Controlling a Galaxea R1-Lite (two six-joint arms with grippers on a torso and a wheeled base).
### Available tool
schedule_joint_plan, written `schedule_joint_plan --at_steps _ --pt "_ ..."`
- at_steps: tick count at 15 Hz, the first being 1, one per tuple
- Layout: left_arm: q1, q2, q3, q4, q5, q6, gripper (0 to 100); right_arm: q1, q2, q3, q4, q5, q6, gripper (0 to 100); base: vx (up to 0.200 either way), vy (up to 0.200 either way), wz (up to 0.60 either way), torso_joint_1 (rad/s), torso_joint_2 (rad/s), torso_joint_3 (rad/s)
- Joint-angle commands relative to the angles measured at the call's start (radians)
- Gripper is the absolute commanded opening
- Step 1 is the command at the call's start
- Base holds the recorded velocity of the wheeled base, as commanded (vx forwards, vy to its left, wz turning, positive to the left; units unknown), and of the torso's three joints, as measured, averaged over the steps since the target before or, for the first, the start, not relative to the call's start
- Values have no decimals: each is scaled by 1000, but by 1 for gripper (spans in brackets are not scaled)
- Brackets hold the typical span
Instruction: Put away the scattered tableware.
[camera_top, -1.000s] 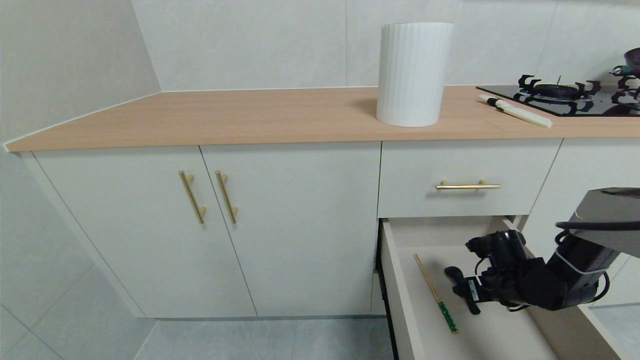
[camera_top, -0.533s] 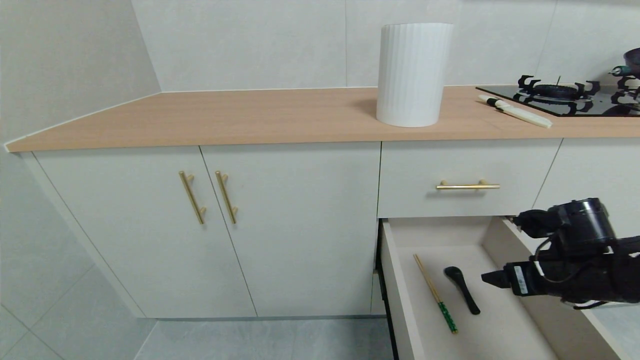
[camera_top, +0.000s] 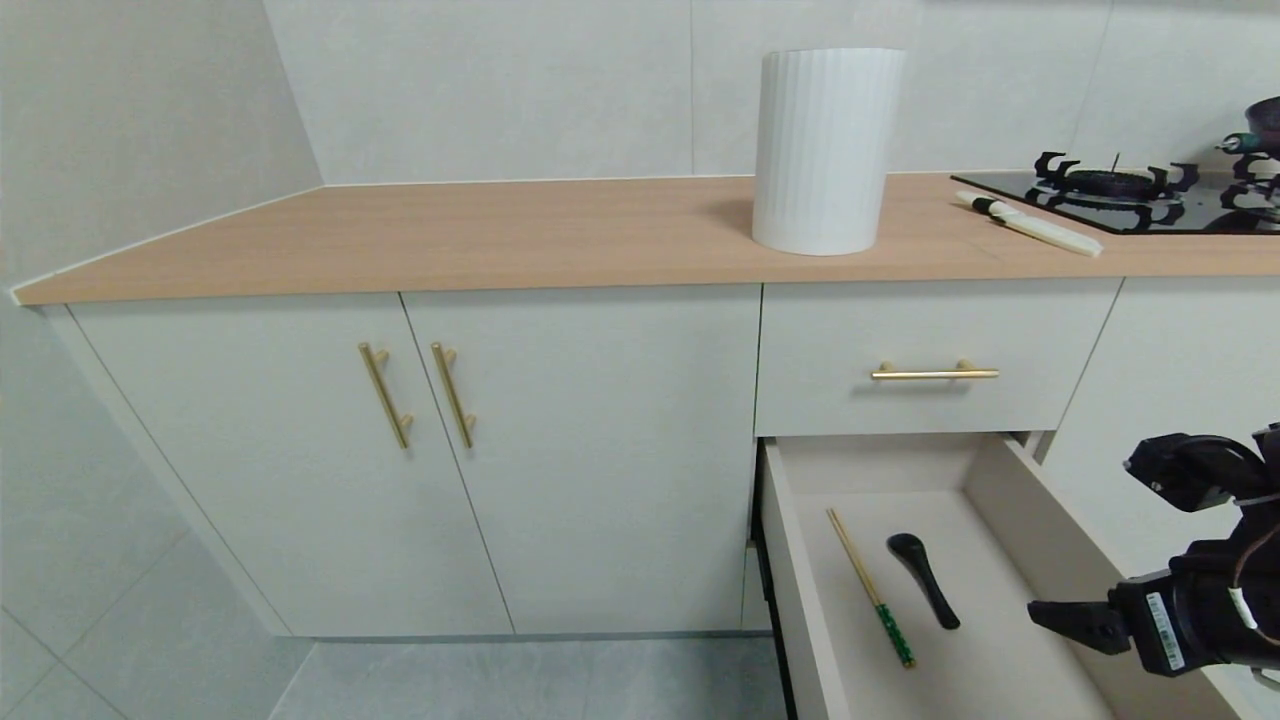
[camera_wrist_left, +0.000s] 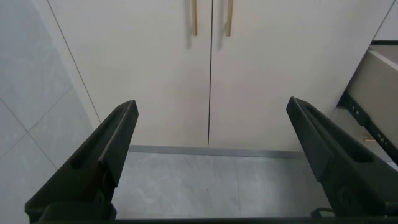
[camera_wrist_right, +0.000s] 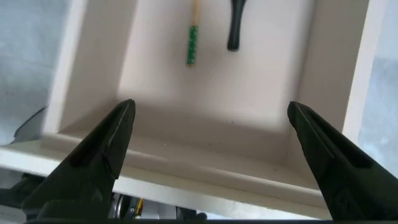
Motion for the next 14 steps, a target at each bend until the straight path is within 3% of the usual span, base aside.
schedule_joint_plan --at_steps 1,9,14 --pt "0 0 0 0 0 -1 100 24 -34 4 11 -2 -3 100 0 0 0 0 0 0" --pt "0 0 0 0 0 -1 100 44 -34 10 116 7 -77 100 -200 0 0 3 3 4" --pt "0 0 0 -2 0 -1 100 64 39 46 189 151 -164 100 0 0 0 0 0 0"
